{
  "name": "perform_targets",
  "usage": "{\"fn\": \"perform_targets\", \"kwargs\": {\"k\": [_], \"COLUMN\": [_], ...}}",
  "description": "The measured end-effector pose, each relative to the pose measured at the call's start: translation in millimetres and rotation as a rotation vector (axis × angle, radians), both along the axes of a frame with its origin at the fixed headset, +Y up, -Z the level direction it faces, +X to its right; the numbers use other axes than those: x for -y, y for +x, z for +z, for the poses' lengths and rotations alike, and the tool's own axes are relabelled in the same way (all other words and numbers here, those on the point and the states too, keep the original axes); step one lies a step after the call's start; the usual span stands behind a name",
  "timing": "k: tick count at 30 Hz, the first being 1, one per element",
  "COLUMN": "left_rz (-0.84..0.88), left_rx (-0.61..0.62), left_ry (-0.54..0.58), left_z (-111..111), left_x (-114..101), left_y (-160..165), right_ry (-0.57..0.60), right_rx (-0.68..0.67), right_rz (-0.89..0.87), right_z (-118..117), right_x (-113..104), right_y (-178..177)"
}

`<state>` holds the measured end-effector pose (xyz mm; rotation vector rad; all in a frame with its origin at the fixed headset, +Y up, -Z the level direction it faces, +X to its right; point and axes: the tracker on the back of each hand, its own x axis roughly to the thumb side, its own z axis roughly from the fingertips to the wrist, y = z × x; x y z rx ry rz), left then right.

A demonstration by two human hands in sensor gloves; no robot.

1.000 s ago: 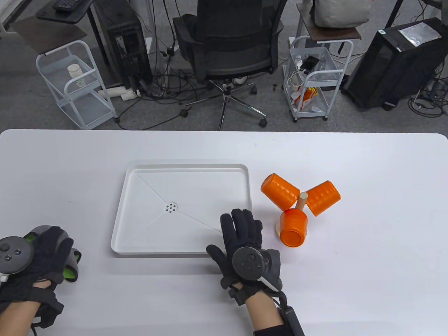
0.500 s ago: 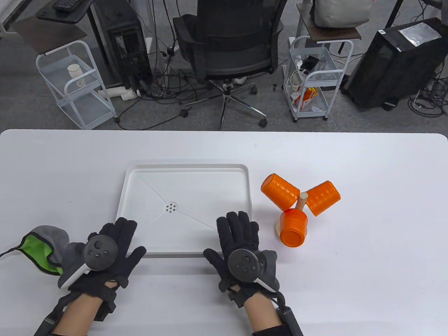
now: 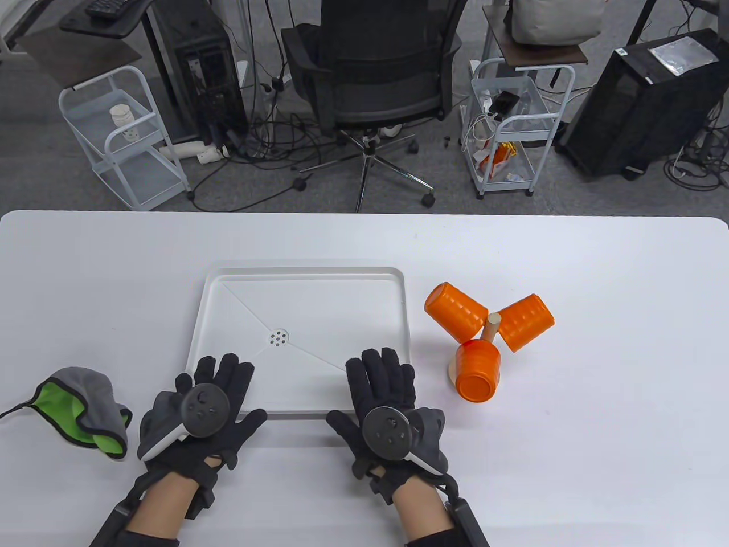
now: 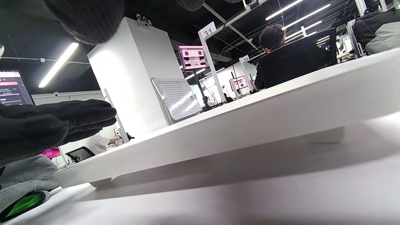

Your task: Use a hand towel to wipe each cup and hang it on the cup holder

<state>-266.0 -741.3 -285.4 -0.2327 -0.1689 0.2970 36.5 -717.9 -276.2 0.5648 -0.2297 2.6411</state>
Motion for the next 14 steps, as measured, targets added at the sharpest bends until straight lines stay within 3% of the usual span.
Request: {"fn": "perform_targets", "kwargs": {"k": [14], "left_rz": [0.024], "left_rx": [-0.014], "left_ry": [-0.032], "left_z": [1.7], "left_x": [1.1], "left_y": [0.8], "right_ry": [-0.011], "right_rx": [-0.017], "right_rz": [0.023], "right_z": [0.8], "right_x": [3.3], "right_y": [-4.7]}}
